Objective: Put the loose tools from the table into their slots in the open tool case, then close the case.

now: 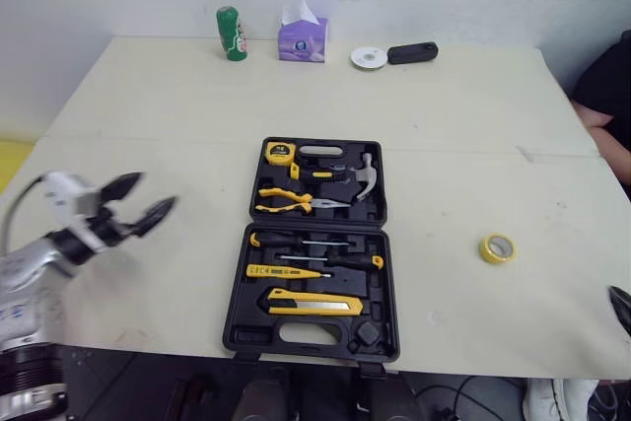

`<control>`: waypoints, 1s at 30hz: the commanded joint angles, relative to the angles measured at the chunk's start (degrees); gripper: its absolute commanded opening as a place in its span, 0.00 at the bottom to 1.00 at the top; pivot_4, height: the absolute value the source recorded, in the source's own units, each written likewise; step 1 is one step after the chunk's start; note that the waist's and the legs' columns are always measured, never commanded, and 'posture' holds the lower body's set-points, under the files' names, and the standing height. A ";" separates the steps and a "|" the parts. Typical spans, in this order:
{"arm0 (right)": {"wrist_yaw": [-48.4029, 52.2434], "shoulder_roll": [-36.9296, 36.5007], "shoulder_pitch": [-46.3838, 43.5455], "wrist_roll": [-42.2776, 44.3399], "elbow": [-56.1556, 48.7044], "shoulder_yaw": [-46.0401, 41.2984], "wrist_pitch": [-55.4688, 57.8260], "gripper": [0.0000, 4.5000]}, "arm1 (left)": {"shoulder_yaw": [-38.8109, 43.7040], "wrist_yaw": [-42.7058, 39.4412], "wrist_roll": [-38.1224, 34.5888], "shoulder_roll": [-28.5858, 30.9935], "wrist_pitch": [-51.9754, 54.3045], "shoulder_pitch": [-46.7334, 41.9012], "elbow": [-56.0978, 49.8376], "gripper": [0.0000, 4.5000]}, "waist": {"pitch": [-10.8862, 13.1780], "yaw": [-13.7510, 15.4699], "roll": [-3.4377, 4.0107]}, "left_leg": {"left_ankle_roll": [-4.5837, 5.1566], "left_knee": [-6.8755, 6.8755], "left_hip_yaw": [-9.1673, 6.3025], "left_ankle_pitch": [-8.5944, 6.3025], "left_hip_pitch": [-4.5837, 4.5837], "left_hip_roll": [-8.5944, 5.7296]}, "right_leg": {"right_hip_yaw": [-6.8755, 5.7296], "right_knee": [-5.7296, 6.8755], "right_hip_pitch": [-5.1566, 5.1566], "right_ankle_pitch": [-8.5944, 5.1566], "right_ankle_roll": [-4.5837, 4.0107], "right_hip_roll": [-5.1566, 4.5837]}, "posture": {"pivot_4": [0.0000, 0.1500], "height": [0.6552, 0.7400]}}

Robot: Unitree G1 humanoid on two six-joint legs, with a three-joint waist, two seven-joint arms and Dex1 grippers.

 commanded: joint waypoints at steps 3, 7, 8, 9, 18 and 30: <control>4.21 -9.32 2.90 3.86 -10.63 -1.57 14.17 1.00 | -6.17 -0.51 -1.88 -1.34 4.68 -3.93 -13.48 0.98 | 0.00 -0.07 -0.07 | 0.02 -0.07 0.06 0.01 0.02 0.00 | 0.07 -0.01 -0.05 0.00 0.00 0.05 | 1.00 1.00; 5.04 -15.59 5.09 2.85 -16.35 -2.70 24.27 1.00 | -10.56 -0.25 -2.85 -2.89 8.82 -7.44 -19.55 0.98 | 0.01 0.21 -0.08 | 0.09 -0.10 0.07 0.05 0.01 0.03 | 0.06 -0.04 -0.05 0.00 0.00 0.14 | 1.00 1.00; 4.99 -16.65 5.25 2.23 -17.21 -2.90 25.87 1.00 | -11.08 -0.35 -2.93 -2.98 9.50 -7.97 -20.29 0.98 | 0.03 0.35 -0.12 | 0.10 -0.08 0.08 0.06 -0.01 0.03 | 0.06 -0.04 -0.05 0.00 0.00 0.14 | 1.00 1.00; 5.40 -17.67 5.05 2.17 -17.93 -3.07 27.24 1.00 | -11.40 -0.43 -3.54 -3.14 10.48 -8.52 -20.94 0.98 | 0.05 0.46 -0.16 | 0.13 -0.03 0.09 0.07 -0.03 0.03 | 0.06 -0.04 -0.05 0.00 0.00 0.15 | 1.00 1.00; 7.28 -38.58 -1.05 -3.52 -25.92 1.60 51.16 1.00 | -19.17 -5.22 -7.16 -4.90 17.30 -12.70 -26.20 0.98 | 0.12 1.34 -0.24 | 0.26 0.07 0.15 0.08 -0.07 0.06 | 0.14 -0.06 -0.09 0.03 0.05 0.22 | 1.00 1.00; 12.51 -51.62 -21.34 -6.60 -23.91 27.11 52.61 1.00 | -24.96 -10.92 -9.32 -4.76 23.00 -16.44 -26.33 0.98 | 0.17 1.41 -0.18 | 0.66 0.84 -0.52 0.29 -0.90 0.06 | -0.51 -0.19 -0.14 0.06 0.09 0.12 | 1.00 1.00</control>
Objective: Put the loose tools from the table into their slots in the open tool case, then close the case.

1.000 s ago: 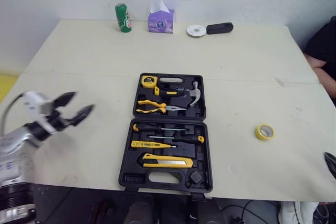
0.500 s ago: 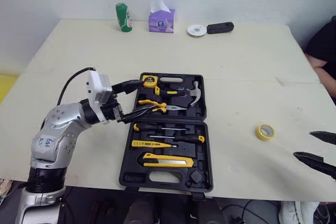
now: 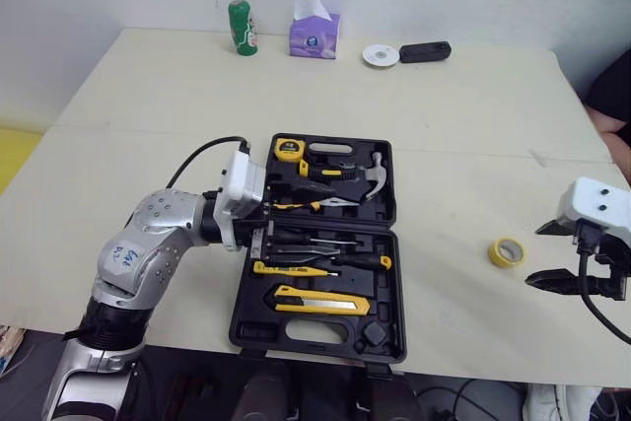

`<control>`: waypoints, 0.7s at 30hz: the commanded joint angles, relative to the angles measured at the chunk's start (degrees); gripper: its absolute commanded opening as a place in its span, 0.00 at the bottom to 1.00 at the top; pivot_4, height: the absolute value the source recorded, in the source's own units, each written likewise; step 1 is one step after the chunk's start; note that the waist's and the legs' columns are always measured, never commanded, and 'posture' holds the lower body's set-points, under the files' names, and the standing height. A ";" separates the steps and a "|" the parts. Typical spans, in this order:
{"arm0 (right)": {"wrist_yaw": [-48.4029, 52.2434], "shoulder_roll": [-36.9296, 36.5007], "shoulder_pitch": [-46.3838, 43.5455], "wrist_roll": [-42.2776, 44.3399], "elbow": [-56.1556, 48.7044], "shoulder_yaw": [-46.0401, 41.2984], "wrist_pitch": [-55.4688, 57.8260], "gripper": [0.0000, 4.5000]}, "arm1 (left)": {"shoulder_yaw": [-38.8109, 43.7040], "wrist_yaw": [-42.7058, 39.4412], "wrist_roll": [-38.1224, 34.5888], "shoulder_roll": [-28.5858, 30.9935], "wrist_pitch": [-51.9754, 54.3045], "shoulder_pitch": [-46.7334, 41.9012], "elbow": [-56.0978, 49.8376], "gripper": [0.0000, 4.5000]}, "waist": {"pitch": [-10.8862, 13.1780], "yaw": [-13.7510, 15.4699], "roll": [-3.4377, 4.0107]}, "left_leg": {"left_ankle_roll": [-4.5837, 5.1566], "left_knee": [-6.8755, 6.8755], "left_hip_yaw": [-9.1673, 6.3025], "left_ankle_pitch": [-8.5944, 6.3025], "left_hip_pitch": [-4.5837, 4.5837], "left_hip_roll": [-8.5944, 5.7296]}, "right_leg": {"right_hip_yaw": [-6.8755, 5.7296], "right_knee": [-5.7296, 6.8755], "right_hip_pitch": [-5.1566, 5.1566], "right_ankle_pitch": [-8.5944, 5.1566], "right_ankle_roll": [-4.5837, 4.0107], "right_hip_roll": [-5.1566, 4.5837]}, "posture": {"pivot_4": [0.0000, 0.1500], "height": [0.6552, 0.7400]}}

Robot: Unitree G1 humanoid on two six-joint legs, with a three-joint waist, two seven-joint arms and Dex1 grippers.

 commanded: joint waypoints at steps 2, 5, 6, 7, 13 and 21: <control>1.81 -1.98 -5.03 -2.34 1.61 6.47 0.27 1.00 | 0.68 -0.14 -3.59 1.23 6.25 -1.45 -1.42 0.98 | 0.03 -0.09 0.04 | 0.00 0.00 -0.06 0.01 -0.05 0.00 | -0.06 0.00 -0.02 -0.01 -0.02 0.02 | 1.00 1.00; 2.81 -1.41 -8.80 -3.24 2.33 10.20 0.19 1.00 | 0.88 -0.47 -2.54 0.54 5.15 -1.40 -0.96 0.98 | 0.07 -0.10 0.12 | 0.00 0.02 -0.08 0.02 -0.06 0.00 | -0.12 0.00 0.00 -0.02 -0.03 0.03 | 1.00 1.00; 3.22 -1.39 -9.97 -3.84 2.60 11.59 0.02 1.00 | 0.71 -1.00 -2.76 0.54 5.30 -1.38 -1.13 0.98 | 0.07 -0.11 0.12 | 0.01 0.02 -0.08 0.02 -0.05 0.00 | -0.12 0.01 0.00 -0.02 -0.03 0.03 | 1.00 1.00; 3.42 -1.17 -11.27 -5.65 3.72 13.73 -1.26 1.00 | -0.52 -2.73 -2.15 1.30 5.07 -1.27 -1.70 0.98 | 0.07 -0.11 0.12 | 0.00 0.04 -0.08 0.03 -0.05 0.00 | -0.12 0.02 0.01 -0.02 -0.03 0.04 | 1.00 1.00; 5.60 1.97 -18.94 -8.75 7.13 20.30 -0.69 1.00 | -2.34 -4.44 0.81 1.06 2.60 -1.39 -0.97 0.98 | 0.09 -0.14 0.15 | -0.01 0.09 -0.08 0.04 -0.06 0.00 | -0.14 0.04 0.03 -0.02 -0.03 0.05 | 1.00 1.00; 7.64 3.72 -22.27 -11.72 9.19 23.45 -1.35 1.00 | -1.33 -2.91 1.44 -0.21 0.89 -0.59 -0.94 0.98 | 0.10 -0.14 0.17 | -0.02 0.11 -0.09 0.06 -0.05 0.00 | -0.15 0.08 0.04 -0.01 -0.03 0.08 | 1.00 1.00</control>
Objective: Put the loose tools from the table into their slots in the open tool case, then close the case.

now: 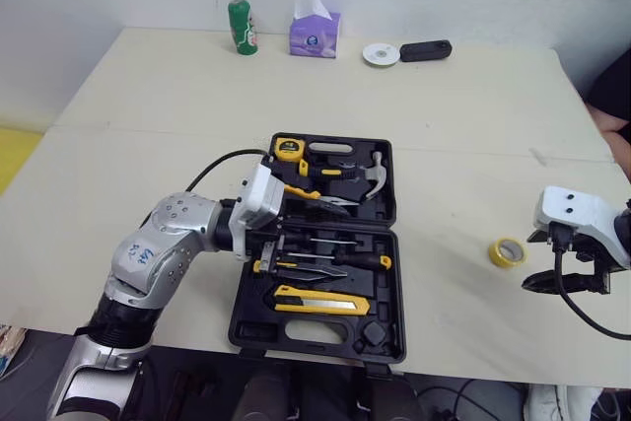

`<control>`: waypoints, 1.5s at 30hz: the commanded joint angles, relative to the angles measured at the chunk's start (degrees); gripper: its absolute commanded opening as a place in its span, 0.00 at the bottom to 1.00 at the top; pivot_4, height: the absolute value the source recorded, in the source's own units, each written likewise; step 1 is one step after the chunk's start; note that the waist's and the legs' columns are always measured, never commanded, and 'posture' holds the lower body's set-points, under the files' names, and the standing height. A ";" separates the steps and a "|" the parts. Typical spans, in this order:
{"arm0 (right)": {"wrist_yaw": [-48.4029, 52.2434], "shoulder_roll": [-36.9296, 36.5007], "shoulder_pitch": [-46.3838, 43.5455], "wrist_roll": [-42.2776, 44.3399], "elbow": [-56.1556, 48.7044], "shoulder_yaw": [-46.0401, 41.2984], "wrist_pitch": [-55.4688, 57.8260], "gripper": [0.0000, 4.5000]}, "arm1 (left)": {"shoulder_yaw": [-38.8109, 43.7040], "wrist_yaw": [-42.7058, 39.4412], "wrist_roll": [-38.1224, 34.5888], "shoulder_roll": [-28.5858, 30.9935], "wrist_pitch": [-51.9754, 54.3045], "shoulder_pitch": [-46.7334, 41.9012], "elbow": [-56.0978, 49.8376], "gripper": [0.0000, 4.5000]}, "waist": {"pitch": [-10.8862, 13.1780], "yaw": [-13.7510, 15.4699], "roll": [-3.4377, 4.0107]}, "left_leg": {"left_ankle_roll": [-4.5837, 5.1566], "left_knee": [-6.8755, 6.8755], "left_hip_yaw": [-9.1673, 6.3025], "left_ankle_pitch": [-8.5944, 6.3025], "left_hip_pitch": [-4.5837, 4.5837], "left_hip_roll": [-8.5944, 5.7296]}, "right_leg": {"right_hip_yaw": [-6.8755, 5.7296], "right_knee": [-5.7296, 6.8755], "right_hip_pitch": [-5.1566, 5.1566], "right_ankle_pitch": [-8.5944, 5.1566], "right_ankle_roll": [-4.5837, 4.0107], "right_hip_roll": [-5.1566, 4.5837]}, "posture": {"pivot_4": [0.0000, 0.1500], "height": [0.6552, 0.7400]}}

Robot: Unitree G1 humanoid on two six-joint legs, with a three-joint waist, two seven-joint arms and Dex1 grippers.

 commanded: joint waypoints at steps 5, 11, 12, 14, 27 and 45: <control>2.24 2.20 -3.10 -3.43 2.17 1.60 -2.13 1.00 | 0.44 0.00 1.11 0.87 -0.83 0.68 -1.22 0.98 | 0.00 -0.01 0.00 | 0.00 0.01 0.00 0.00 0.00 0.00 | 0.00 0.03 0.00 0.00 0.00 0.01 | 1.00 1.00; 3.38 5.00 -6.00 -6.09 3.51 4.07 -3.18 1.00 | 0.73 -0.05 1.81 1.93 -0.86 1.70 -1.38 0.98 | 0.00 -0.09 0.00 | -0.01 0.03 0.00 0.01 0.00 0.01 | 0.00 0.05 0.00 0.00 0.00 0.04 | 1.00 1.00; 3.71 5.38 -6.12 -6.47 3.76 4.29 -3.74 1.00 | 0.77 -0.03 1.77 1.97 -0.78 1.76 -1.48 0.98 | 0.00 -0.09 0.00 | -0.01 0.04 0.00 0.01 0.00 0.01 | 0.00 0.05 0.00 0.00 0.00 0.03 | 1.00 1.00; 4.10 6.31 -5.90 -7.00 4.78 4.78 -4.34 1.00 | 0.63 -0.09 1.42 2.66 0.50 2.06 -2.10 0.98 | 0.00 -0.06 0.00 | -0.01 0.05 0.00 0.01 0.00 0.01 | -0.01 0.06 0.00 0.00 0.00 0.03 | 1.00 1.00; 4.56 9.34 -5.88 -11.25 7.75 6.72 -7.31 1.00 | 1.16 0.00 1.56 4.22 0.86 3.10 -2.70 0.98 | 0.00 -0.08 0.00 | -0.01 0.18 0.00 0.01 0.00 0.01 | 0.00 0.19 0.00 0.00 0.00 0.04 | 1.00 1.00; 5.85 12.26 -7.98 -14.99 10.14 8.37 -8.86 0.62 | 1.63 0.47 1.91 3.45 -0.75 4.64 -2.42 1.00 | 0.00 -0.12 0.01 | -0.01 0.39 -0.01 0.01 0.00 0.01 | 0.02 0.37 0.00 -0.01 -0.02 0.00 | 1.00 1.00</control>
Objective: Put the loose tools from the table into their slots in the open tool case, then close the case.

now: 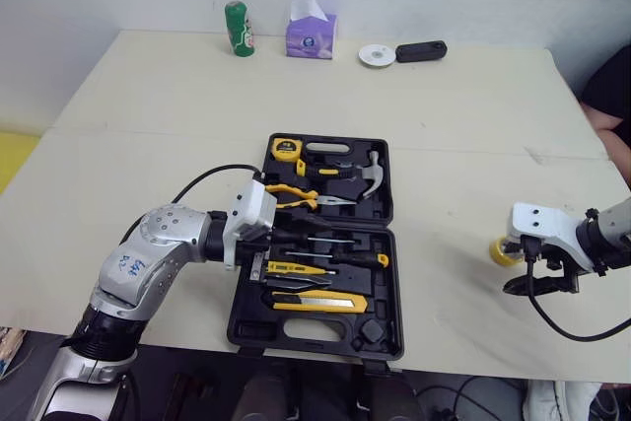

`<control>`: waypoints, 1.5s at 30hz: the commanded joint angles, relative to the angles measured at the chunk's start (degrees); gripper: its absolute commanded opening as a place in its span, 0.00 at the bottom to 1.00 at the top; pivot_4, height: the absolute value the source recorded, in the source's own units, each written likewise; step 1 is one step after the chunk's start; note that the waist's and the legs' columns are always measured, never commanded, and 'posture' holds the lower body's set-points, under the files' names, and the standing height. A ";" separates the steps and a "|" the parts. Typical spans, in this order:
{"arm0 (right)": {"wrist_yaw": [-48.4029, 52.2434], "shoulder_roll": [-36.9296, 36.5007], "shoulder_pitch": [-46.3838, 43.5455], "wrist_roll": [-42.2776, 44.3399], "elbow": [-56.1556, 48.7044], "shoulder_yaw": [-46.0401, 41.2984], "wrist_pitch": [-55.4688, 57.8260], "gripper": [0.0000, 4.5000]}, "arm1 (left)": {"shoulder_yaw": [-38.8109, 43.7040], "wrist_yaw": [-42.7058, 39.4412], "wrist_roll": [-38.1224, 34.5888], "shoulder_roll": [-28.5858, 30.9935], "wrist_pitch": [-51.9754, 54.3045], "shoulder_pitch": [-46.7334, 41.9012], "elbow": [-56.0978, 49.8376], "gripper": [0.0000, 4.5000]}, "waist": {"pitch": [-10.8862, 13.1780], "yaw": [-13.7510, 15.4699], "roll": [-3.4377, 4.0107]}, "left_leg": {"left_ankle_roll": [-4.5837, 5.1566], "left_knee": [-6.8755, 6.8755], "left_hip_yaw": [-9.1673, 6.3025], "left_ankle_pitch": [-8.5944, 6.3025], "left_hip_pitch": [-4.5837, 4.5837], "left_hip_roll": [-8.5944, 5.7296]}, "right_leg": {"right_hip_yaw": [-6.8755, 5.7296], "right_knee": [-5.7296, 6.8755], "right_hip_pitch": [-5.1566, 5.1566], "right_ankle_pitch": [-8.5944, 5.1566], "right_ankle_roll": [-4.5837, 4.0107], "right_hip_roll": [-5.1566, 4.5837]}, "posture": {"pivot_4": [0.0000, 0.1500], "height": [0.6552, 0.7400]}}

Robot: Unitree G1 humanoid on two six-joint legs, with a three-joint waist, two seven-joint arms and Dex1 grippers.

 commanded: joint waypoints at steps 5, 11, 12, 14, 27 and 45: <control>0.34 0.77 -1.57 -2.75 2.41 0.76 -2.08 0.05 | 1.74 -1.48 -0.91 -0.27 -2.67 0.42 -1.70 1.00 | 0.00 -0.01 0.00 | 0.00 0.04 0.00 0.00 0.00 0.00 | 0.00 0.02 0.00 0.00 0.00 -0.01 | 1.00 1.00; 0.22 -0.10 -2.31 -2.06 0.40 -1.34 -2.60 0.00 | 3.45 -2.74 -0.43 -0.80 -7.35 1.65 -1.67 1.00 | 0.00 -0.06 0.00 | -0.01 0.11 -0.02 -0.01 0.00 0.00 | 0.00 0.06 0.01 0.00 -0.01 -0.01 | 1.00 1.00; 0.70 -0.52 -2.24 -0.83 -1.26 -2.31 -1.57 0.00 | 4.01 -2.86 -0.44 -1.22 -8.74 1.89 -1.65 1.00 | 0.00 -0.15 0.00 | -0.01 0.11 -0.02 -0.01 0.00 0.00 | 0.00 0.06 0.01 -0.01 -0.01 -0.01 | 1.00 1.00; 1.74 -1.05 -2.35 2.10 -5.76 -4.24 2.06 0.00 | 4.88 -2.78 -0.75 -1.74 -10.24 2.39 -1.68 1.00 | 0.02 -0.19 0.03 | -0.01 0.12 -0.03 -0.01 0.00 0.01 | 0.00 0.08 -0.01 -0.02 -0.03 -0.01 | 1.00 1.00; 3.01 4.27 -10.08 11.08 -36.87 2.24 13.32 0.00 | 4.09 -5.00 3.48 -1.31 -16.01 4.01 2.51 1.00 | 0.01 -0.37 0.04 | -0.39 0.14 -0.13 -0.30 -0.01 0.02 | -0.01 0.09 -0.03 -0.03 -0.05 -0.08 | 1.00 1.00; 7.34 16.69 -20.35 9.64 -37.77 20.61 12.38 0.00 | 3.96 -4.69 2.86 1.87 -12.18 8.24 -1.91 1.00 | 0.01 -1.27 0.01 | -0.02 0.28 -0.17 -0.23 -0.06 0.01 | -0.04 0.17 -0.03 -0.03 -0.06 -0.11 | 1.00 1.00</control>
